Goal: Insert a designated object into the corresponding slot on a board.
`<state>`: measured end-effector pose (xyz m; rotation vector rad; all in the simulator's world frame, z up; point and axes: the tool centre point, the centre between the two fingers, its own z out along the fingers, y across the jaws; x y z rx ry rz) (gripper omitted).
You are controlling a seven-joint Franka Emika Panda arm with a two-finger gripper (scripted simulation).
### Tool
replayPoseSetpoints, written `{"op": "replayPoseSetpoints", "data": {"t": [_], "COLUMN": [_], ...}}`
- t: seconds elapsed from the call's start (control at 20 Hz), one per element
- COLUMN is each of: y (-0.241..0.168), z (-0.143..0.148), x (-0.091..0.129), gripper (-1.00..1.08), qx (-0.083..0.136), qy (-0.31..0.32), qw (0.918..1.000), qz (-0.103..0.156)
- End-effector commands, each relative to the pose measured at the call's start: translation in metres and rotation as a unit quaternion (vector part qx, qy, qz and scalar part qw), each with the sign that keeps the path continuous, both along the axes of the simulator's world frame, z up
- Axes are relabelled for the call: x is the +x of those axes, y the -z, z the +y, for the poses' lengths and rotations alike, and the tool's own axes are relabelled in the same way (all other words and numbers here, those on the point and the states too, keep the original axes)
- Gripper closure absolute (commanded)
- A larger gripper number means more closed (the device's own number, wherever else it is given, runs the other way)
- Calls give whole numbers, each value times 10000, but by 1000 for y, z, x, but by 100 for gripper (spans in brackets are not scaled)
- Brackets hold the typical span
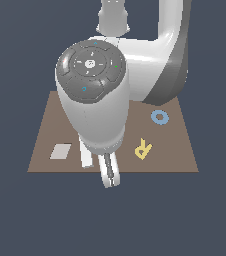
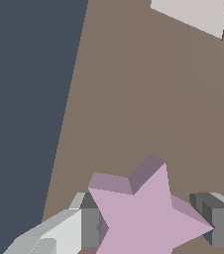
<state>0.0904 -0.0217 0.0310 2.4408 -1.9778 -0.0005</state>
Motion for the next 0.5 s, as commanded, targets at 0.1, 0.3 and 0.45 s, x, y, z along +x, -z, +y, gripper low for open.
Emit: {"op": "replayPoseSetpoints", "data": {"t": [0.1,0.3,0.45], "y": [-2,-2,-2], "z": [0,1,4], "x": [0,-2,-5], "gripper": [108,108,108], "qx": [0,0,0], "qy": [-1,-66,-201], "qw": [10000,10000,9998], "qz": [1,1,1]}}
